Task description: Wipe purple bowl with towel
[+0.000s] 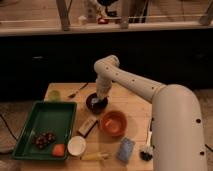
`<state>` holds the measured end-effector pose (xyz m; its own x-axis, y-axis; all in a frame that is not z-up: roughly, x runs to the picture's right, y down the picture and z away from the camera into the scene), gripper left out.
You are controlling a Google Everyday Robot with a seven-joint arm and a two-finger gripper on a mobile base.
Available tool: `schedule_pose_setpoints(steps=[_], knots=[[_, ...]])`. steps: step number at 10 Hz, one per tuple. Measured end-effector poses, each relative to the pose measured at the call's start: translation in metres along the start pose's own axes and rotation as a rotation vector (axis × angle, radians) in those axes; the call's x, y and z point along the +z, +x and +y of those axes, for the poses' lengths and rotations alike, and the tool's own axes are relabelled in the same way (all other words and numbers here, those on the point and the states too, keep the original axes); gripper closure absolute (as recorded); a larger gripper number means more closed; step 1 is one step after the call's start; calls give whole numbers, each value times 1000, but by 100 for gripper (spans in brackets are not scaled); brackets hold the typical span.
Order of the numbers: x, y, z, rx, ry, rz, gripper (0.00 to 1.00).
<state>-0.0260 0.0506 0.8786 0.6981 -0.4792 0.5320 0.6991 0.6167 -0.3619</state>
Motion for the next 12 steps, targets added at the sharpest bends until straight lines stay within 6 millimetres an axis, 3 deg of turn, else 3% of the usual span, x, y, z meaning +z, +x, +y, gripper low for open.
schedule_pose_setpoints(steps=[3, 7, 10, 12], knots=[[-1, -26, -26, -81, 15, -4, 99], [4, -51, -2, -135, 10, -29, 99], [5, -34, 30, -86, -5, -34, 99], [2, -12, 51, -25, -20, -29, 99]])
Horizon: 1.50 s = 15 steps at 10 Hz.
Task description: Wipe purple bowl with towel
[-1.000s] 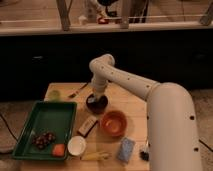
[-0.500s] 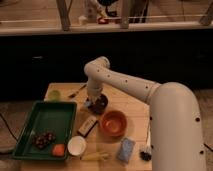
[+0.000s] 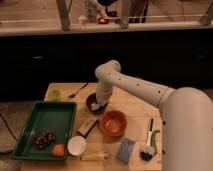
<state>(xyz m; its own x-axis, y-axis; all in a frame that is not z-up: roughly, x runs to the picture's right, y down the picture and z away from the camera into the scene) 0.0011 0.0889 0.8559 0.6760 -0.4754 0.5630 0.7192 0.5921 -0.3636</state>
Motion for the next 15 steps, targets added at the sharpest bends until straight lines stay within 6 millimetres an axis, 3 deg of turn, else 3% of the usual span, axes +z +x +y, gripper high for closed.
schedule_pose_setpoints(steps=[3, 5, 7, 10, 13, 15], knots=[[-6, 25, -1, 51, 8, 14, 99], [-11, 31, -20, 40, 17, 24, 99], [-15, 24, -41, 3, 22, 32, 99], [-12, -3, -69, -84, 28, 28, 99], [-2, -21, -53, -119, 19, 0, 99], [7, -19, -35, -98, 7, -16, 99]])
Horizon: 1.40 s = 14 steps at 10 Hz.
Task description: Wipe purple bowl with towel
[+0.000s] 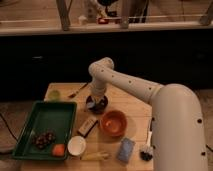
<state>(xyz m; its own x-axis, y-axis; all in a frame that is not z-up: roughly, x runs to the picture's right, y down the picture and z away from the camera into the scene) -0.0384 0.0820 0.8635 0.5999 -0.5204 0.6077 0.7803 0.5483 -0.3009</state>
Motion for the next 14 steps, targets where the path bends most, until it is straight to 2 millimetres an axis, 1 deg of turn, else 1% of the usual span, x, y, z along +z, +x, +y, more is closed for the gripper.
schedule_pose_setpoints(steps=[1, 2, 4, 5, 6, 7, 9, 10, 11, 12, 13, 14], knots=[[4, 6, 15, 26, -6, -8, 99], [4, 11, 25, 54, -8, -9, 99], [2, 31, 44, 113, -3, -6, 99], [-2, 42, 49, 139, -3, 1, 99], [-4, 49, 47, 148, -2, 5, 99], [-9, 58, 38, 153, 5, 15, 99], [-15, 62, 24, 140, 9, 23, 99], [-17, 59, 19, 125, 4, 24, 99], [-17, 50, 4, 95, 9, 24, 99], [-17, 42, -6, 71, 15, 21, 99], [-18, 37, -11, 50, 19, 22, 99], [-16, 29, -10, 32, 21, 16, 99]])
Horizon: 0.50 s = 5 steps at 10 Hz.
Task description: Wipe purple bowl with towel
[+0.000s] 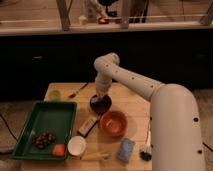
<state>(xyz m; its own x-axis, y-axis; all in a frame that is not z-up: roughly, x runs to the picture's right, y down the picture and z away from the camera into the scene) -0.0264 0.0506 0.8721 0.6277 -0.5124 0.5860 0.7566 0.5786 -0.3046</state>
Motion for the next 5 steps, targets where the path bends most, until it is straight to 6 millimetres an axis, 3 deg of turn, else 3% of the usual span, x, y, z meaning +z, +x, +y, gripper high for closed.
schedule_pose_setpoints(steps=[3, 5], knots=[[8, -16, 22, 6, 5, -22, 99], [12, -13, 42, 41, 6, -31, 99]])
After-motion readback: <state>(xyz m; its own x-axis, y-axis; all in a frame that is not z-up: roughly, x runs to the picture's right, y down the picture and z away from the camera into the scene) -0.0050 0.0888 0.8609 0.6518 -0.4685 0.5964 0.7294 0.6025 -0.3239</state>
